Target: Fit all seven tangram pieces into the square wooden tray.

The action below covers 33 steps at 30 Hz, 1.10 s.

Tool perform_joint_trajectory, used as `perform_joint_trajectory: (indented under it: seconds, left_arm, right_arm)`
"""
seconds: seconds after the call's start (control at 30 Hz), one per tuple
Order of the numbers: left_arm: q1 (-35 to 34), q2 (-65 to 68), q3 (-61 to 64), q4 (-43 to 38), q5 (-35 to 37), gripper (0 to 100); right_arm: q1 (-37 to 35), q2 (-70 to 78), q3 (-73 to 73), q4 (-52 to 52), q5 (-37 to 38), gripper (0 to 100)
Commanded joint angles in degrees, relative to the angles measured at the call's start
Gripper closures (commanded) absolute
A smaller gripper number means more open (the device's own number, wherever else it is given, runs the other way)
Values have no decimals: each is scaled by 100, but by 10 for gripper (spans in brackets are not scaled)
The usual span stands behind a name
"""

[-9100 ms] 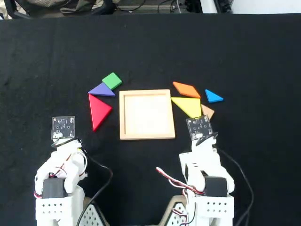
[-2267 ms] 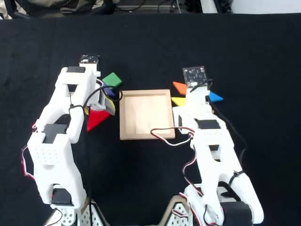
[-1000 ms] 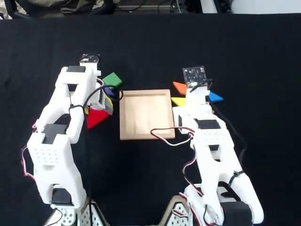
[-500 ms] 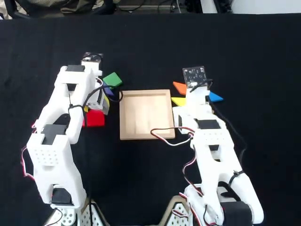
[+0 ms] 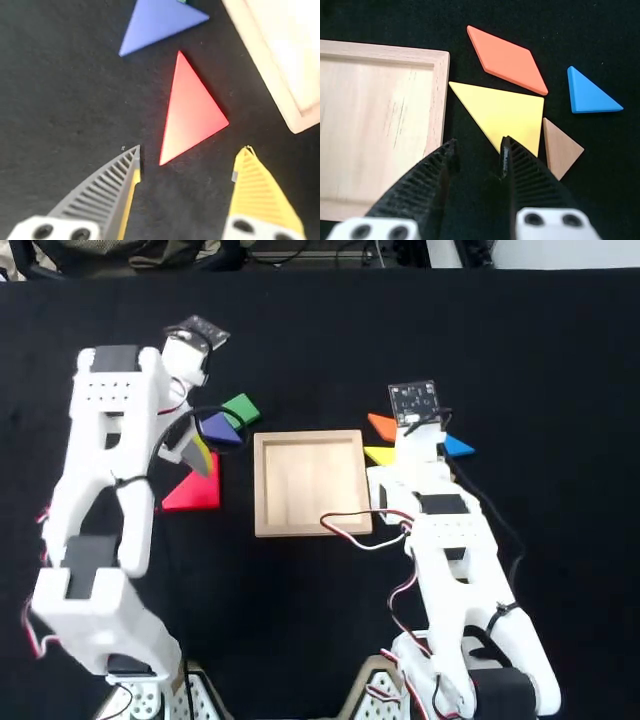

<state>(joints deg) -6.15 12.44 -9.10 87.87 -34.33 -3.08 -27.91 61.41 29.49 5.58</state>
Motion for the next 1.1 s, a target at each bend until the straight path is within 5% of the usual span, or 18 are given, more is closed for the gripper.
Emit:
perform_joint_trajectory:
  seconds: [0.0, 0.17, 0.37, 0.77, 1.07]
  left_arm:
    - [22, -1099, 479, -44, -211, 711]
    - [347, -2321, 2141, -730, -185, 711]
    - [374, -3209, 3943, -2585, 220, 711]
    - [365, -3015, 4251, -2796, 176, 712]
    - [101, -1213, 3389, -3042, -114, 707]
  right_arm:
    - [70, 40, -40, -105, 0, 854]
    - [70, 40, -40, -114, 0, 854]
    - [70, 40, -31, -105, 0, 854]
    - [70, 40, -31, -105, 0, 854]
    - [70, 40, -31, -105, 105, 854]
